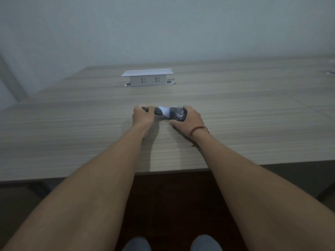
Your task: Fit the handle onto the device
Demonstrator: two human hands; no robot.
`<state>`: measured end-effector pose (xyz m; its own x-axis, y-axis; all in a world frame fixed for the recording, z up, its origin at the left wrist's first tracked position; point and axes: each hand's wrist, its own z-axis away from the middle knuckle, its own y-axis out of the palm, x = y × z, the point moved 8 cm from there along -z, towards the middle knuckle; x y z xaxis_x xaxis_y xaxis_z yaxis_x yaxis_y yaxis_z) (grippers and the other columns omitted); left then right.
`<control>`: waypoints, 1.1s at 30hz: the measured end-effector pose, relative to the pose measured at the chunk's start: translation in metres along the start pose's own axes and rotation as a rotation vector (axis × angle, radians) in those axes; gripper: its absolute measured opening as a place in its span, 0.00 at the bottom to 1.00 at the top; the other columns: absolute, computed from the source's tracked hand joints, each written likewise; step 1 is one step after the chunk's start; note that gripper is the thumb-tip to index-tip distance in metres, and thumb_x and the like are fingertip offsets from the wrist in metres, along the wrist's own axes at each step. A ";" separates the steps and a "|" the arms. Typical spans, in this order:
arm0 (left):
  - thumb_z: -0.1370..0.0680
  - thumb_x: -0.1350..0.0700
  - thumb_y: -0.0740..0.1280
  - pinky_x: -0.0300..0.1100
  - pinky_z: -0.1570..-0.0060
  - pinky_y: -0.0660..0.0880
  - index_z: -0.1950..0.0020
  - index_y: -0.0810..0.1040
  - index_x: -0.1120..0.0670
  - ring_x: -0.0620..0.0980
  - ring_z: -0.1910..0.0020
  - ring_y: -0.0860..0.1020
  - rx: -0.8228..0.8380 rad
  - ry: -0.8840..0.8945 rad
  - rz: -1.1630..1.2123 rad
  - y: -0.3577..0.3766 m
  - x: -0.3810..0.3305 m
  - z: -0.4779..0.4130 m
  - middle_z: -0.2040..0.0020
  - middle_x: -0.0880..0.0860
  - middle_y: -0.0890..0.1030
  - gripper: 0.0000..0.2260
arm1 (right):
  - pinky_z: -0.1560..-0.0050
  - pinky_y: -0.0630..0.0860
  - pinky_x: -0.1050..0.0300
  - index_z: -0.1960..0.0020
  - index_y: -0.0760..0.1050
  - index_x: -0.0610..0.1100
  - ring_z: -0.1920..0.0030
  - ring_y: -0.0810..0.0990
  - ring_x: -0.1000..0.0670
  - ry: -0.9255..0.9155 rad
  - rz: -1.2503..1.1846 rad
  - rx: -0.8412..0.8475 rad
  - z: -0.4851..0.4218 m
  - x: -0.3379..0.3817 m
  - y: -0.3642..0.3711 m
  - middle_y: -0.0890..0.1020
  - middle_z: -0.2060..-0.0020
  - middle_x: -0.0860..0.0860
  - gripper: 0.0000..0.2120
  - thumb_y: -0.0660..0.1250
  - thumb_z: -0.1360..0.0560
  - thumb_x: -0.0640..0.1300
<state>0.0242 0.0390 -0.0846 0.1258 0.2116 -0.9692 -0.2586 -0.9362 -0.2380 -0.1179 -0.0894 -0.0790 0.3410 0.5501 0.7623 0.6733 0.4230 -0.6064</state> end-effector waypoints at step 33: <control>0.19 0.51 0.60 0.47 0.44 0.71 0.45 0.75 0.62 0.59 0.42 0.76 -0.031 0.217 -0.291 -0.008 -0.041 0.009 0.43 0.60 0.79 0.15 | 0.42 0.74 0.56 0.38 0.76 0.42 0.45 0.79 0.48 0.014 -0.138 0.166 -0.012 -0.007 0.004 0.80 0.44 0.47 0.29 0.78 0.36 0.48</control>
<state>0.0129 0.0399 -0.0434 0.3912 0.4089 -0.8245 -0.1535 -0.8543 -0.4966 -0.1096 -0.1004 -0.0836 0.2628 0.4694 0.8430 0.5975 0.6068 -0.5242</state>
